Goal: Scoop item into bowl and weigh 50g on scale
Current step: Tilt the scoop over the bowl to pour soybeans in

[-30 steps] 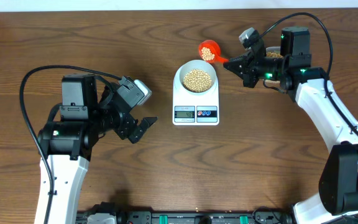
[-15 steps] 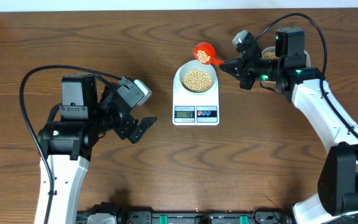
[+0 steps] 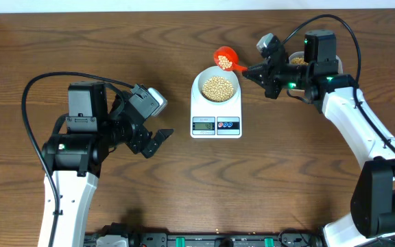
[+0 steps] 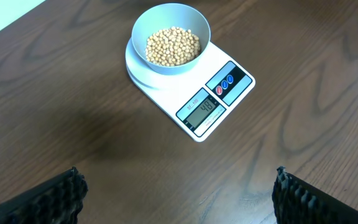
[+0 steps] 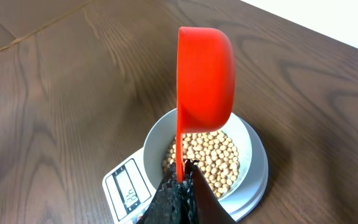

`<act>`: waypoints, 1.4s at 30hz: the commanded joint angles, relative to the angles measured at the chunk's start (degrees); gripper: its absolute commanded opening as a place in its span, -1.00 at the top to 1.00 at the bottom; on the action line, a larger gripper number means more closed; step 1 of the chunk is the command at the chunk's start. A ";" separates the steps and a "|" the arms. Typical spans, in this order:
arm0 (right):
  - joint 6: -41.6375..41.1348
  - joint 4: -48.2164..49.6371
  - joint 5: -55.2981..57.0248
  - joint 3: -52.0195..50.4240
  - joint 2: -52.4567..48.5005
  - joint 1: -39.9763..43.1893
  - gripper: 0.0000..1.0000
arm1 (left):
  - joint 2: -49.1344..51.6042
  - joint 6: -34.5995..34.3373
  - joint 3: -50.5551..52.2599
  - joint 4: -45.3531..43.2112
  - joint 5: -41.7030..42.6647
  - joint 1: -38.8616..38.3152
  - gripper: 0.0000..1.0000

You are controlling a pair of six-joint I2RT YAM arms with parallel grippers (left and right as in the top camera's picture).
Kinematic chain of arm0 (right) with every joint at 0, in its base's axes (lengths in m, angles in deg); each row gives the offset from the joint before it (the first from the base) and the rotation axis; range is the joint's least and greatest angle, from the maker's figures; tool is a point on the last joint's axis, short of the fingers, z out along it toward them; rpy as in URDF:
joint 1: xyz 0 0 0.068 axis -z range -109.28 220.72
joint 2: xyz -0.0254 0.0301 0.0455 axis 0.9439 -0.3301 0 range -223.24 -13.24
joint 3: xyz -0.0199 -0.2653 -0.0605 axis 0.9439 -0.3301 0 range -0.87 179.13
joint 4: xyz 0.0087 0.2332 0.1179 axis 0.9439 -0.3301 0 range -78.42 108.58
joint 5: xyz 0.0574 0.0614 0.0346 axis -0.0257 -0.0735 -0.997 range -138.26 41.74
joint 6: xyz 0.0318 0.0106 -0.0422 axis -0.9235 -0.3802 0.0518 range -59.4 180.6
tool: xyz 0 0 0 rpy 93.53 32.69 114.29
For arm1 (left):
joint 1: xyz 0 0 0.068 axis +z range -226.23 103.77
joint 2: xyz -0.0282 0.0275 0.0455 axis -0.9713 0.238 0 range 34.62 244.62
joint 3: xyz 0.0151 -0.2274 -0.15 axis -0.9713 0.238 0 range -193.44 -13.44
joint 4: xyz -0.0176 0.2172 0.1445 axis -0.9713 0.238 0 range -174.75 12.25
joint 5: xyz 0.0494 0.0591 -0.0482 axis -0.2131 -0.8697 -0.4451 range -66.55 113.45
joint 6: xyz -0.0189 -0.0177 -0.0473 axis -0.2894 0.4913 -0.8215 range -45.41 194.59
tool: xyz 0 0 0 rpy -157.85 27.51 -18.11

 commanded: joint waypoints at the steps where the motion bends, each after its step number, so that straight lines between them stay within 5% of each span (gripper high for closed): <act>1: 0.94 0.00 -0.39 0.66 1.14 -0.28 0.98 | 0.17 0.74 -1.09 0.02 0.09 0.28 -0.96; 26: 0.87 0.15 -0.42 0.66 1.14 -0.28 0.98 | 0.17 0.74 -1.09 0.02 0.09 0.28 -0.96; 42: -10.95 0.20 -4.44 0.66 1.14 -0.17 0.98 | 0.17 0.74 -1.09 0.02 0.09 0.28 -0.96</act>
